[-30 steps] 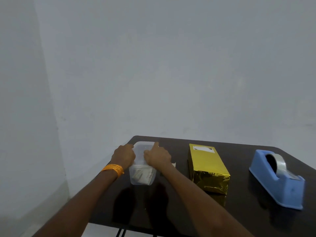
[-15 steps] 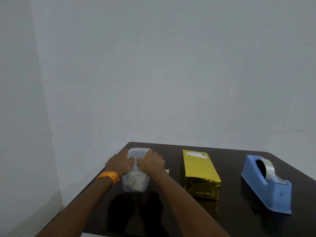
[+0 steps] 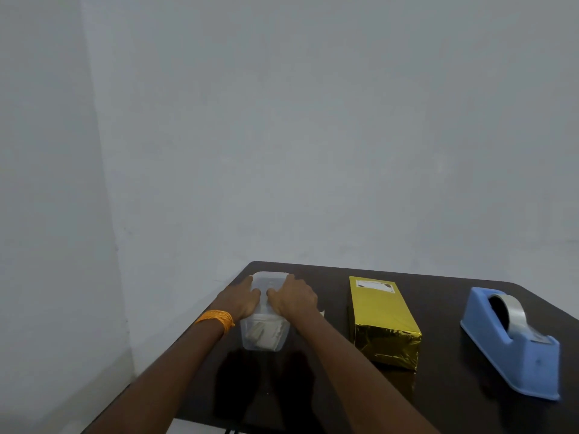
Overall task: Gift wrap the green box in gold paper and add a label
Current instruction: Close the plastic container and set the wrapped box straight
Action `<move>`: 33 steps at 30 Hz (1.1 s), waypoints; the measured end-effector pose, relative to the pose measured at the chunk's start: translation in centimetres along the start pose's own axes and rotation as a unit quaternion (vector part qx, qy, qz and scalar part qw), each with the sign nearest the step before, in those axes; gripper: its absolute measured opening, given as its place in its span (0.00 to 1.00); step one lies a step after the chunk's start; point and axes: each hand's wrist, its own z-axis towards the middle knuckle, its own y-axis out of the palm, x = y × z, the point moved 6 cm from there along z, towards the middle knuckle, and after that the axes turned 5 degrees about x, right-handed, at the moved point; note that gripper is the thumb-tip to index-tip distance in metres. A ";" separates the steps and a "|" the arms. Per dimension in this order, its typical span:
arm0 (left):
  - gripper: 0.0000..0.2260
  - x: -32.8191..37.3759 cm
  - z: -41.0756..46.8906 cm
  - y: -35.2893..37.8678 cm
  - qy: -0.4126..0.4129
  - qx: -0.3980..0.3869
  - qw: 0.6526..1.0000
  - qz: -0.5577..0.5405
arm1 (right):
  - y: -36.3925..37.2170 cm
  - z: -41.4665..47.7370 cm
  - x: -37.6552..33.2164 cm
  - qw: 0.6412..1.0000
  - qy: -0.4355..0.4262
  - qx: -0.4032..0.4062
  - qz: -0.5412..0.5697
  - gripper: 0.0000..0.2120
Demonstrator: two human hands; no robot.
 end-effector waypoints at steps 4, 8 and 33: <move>0.25 0.0 0.3 0.0 0.002 -0.002 1.000 -0.006 | 0.1 0.2 0.2 1.000 -0.001 0.001 0.002 0.30; 0.25 0.1 0.2 -0.2 0.008 0.003 1.000 -0.006 | 0.2 0.4 0.2 1.000 -0.003 -0.002 -0.001 0.31; 0.25 0.7 2.7 -0.1 0.029 -0.004 0.999 0.033 | 1.3 1.0 0.5 0.999 0.000 -0.049 0.004 0.37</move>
